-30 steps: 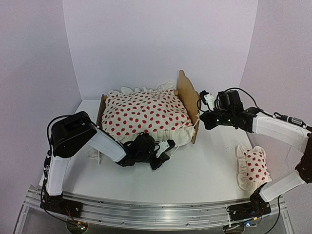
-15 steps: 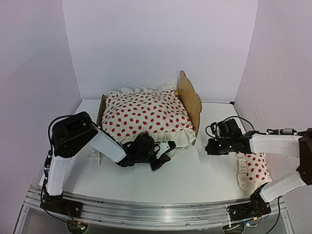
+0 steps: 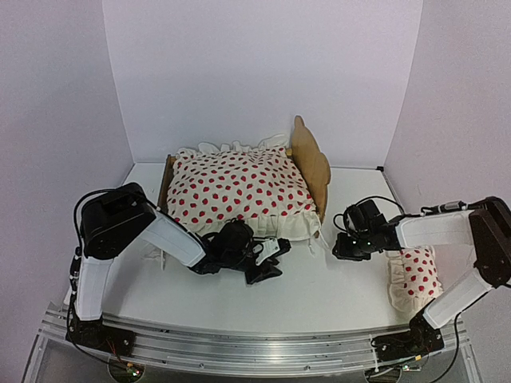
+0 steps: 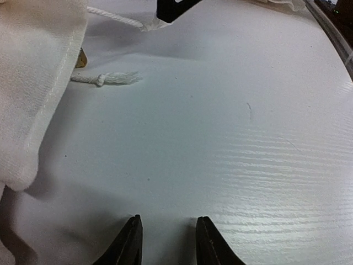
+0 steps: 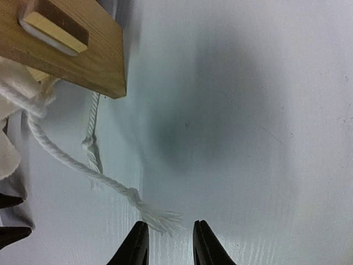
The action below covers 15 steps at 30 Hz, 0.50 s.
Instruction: Set up the pet bed
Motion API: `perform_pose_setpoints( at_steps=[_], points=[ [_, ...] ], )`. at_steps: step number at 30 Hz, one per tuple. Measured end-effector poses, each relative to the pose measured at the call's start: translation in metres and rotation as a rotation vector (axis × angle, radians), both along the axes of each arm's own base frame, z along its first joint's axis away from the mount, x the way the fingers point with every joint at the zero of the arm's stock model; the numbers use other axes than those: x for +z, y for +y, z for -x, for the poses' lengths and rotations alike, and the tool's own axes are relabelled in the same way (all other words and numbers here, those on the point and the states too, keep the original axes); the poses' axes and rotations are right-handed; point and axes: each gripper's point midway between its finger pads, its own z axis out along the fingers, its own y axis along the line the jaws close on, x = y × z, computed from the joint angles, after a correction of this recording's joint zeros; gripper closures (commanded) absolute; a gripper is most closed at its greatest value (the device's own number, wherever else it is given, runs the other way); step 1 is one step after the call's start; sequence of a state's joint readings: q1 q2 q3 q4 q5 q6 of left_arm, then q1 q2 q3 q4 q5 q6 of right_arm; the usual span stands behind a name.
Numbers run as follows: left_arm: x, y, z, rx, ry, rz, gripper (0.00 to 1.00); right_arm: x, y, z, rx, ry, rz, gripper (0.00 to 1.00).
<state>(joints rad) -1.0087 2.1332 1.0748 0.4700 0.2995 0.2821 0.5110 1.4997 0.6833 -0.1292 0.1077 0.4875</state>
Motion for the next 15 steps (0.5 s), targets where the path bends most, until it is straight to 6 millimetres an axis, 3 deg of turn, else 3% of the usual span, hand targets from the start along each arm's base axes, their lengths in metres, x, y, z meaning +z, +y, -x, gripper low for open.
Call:
perform_pose_setpoints(
  at_steps=[4,10,15],
  points=[
    [0.019,0.021,0.018,-0.038,0.001,-0.048,0.63,0.019,-0.002,-0.007,-0.021,-0.045,-0.001,0.59],
    [0.083,0.053,0.039,-0.073,-0.061,-0.046,0.58,0.076,-0.007,-0.016,-0.055,-0.168,-0.022,0.53],
    [0.128,0.093,0.052,-0.060,-0.096,-0.036,0.50,0.120,-0.007,-0.021,-0.065,-0.227,-0.043,0.40]
  ],
)
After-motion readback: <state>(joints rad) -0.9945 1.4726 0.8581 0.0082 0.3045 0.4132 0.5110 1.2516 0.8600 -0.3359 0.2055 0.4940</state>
